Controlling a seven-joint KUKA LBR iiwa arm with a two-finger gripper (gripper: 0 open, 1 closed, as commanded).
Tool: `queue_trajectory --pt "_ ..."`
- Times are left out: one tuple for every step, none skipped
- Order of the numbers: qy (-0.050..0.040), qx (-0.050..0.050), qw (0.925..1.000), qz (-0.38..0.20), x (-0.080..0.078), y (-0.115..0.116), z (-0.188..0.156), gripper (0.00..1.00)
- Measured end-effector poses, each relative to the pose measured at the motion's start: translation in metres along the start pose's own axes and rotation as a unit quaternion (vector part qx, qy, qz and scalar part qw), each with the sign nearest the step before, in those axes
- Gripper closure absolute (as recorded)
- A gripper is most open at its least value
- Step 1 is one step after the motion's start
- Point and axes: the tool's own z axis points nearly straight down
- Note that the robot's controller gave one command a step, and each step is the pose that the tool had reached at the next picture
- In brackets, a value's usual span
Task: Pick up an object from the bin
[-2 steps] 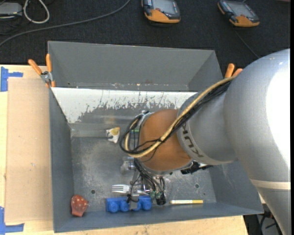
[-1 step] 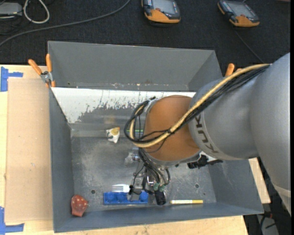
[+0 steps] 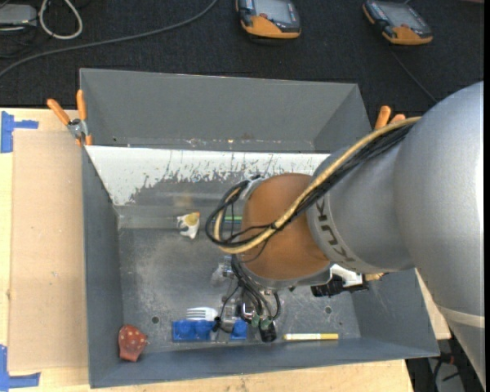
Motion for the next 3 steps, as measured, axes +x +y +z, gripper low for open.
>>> queue_trajectory --pt "-0.0006 -0.001 0.9995 -0.032 0.002 0.021 0.04 0.0" --pt "-0.0038 -0.002 0.9999 0.014 0.004 0.031 0.037 1.0" --pt "-0.0037 -0.002 0.9999 0.015 0.004 0.031 0.037 1.0"
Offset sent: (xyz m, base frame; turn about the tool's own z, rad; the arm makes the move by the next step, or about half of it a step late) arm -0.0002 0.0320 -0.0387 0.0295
